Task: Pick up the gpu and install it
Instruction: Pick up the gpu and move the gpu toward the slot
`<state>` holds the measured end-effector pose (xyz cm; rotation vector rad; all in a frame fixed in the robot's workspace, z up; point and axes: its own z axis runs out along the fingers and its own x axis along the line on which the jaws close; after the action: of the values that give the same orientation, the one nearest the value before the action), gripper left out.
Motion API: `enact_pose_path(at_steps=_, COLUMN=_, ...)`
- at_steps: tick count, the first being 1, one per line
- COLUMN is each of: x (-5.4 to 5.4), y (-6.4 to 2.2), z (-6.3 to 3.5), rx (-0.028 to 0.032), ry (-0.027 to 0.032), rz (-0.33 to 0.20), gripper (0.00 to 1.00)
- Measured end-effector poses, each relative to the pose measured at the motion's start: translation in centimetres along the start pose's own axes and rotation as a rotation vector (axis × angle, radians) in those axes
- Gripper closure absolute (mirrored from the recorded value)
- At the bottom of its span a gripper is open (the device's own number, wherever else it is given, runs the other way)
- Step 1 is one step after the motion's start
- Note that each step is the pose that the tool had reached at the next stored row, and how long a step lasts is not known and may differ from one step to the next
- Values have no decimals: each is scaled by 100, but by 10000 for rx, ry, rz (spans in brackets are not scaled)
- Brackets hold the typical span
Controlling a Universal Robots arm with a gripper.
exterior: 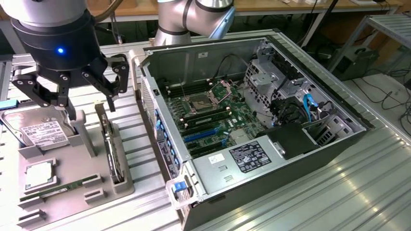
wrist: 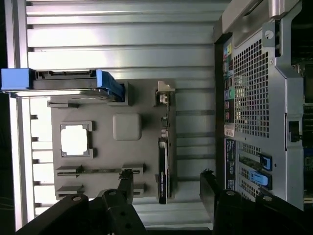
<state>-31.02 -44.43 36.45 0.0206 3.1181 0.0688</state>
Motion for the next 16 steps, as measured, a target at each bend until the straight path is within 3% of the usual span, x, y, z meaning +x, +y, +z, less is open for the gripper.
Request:
enact_pose_path(at_steps=9, x=3, y=-8, z=178, rx=-3, ry=6, rz=-111, gripper=34)
enact_pose_path(at_steps=16, x=8, y=-18, z=386, rx=-4, ry=6, rz=-119, gripper=34)
